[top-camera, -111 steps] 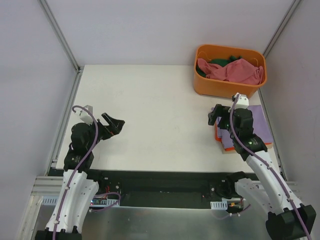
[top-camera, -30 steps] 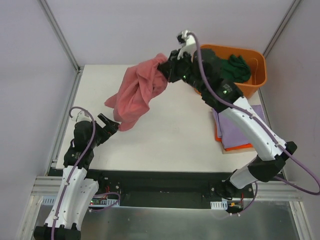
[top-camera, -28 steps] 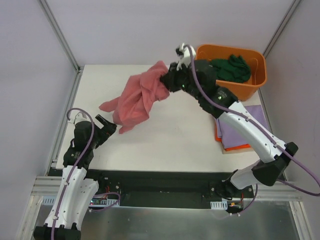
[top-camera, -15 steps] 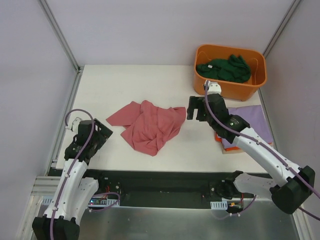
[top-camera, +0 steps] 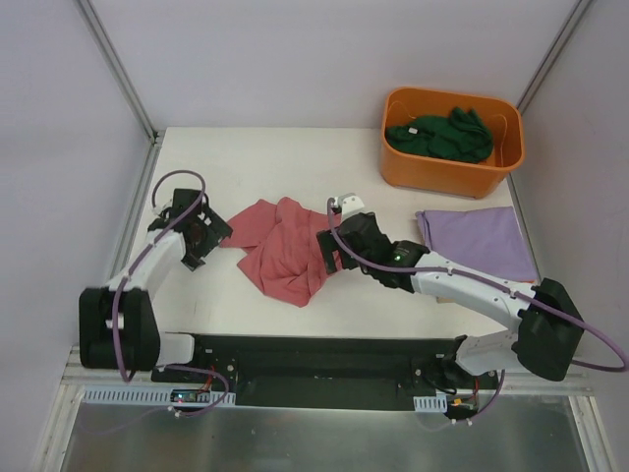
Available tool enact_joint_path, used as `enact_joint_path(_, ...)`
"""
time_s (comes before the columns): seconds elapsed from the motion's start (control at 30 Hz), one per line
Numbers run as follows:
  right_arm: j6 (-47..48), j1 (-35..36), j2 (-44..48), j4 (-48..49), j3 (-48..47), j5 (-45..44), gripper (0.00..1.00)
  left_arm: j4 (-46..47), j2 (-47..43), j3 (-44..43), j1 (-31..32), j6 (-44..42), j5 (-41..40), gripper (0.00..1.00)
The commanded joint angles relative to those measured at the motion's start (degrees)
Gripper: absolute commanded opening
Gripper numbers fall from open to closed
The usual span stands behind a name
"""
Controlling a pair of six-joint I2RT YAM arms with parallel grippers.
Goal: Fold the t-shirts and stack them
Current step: Flatten out the tshirt
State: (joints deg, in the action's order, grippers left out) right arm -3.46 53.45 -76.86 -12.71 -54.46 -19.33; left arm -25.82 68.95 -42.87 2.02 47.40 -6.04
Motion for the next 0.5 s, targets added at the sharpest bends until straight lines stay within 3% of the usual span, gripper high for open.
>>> enact_joint_path(0.0, 1.44, 2.18, -0.57, 5.5, -0.13, -4.22, 0.96, 4.03, 14.25, -9.49, -0.7, -2.4, 3.75, 0.96)
enact_joint_path(0.13, 0.83, 2.36, 0.3, 5.59, 1.63, -6.42, 0.96, 3.94, 25.34, -15.12, -0.7, -1.87, 8.76, 0.86)
enact_joint_path(0.33, -0.14, 2.45, 1.98, 6.12, 4.18, -7.91, 0.96, 3.06, 32.12, -18.21, -0.7, 0.15, 3.67, 0.77)
enact_joint_path(0.47, 0.3, 2.36, 1.19, 6.29, 4.01, -8.53, 0.96, 3.06, 35.63, -19.35, -0.61, 0.5, 4.02, 0.57)
